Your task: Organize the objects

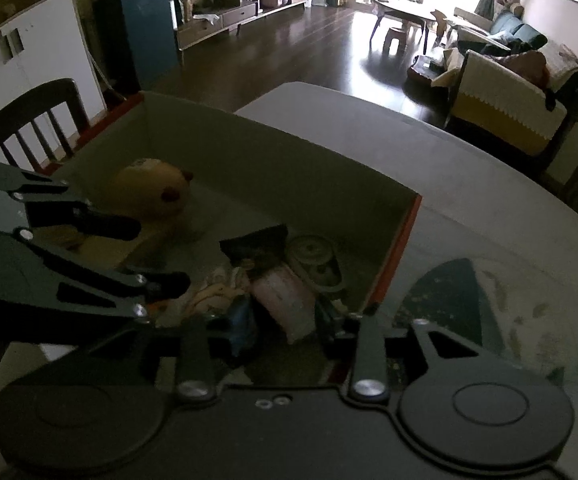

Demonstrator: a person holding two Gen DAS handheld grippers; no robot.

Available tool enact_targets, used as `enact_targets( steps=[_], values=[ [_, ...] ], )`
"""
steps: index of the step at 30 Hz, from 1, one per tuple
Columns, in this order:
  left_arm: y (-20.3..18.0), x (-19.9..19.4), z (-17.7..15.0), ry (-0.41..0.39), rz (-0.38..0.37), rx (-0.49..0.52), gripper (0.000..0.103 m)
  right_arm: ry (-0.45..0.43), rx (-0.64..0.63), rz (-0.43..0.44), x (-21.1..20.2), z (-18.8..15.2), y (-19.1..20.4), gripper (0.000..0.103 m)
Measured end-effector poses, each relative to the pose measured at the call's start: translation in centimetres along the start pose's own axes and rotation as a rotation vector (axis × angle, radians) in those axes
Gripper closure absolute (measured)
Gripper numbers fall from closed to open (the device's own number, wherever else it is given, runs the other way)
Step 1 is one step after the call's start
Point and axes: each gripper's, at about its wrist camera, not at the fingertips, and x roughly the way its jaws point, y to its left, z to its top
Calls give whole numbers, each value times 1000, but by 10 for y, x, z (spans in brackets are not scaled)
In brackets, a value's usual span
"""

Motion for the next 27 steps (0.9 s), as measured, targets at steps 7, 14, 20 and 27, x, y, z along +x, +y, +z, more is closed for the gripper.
enact_targets(
  steps=[7, 14, 20, 27],
  values=[
    [4, -30, -13, -55, -16, -37, 39, -43, -17, 6, -20, -5, 7, 54],
    [10, -53, -12, -124, -24, -59, 27, -94, -15, 43, -43, -11, 15, 40],
    [10, -70, -19, -159, -31, -77, 27, -133, -14, 68, -64, -19, 23, 34],
    [3, -92, -29, -211, -11, -69, 16, -190, -3, 90, -90, -30, 27, 26]
  ],
)
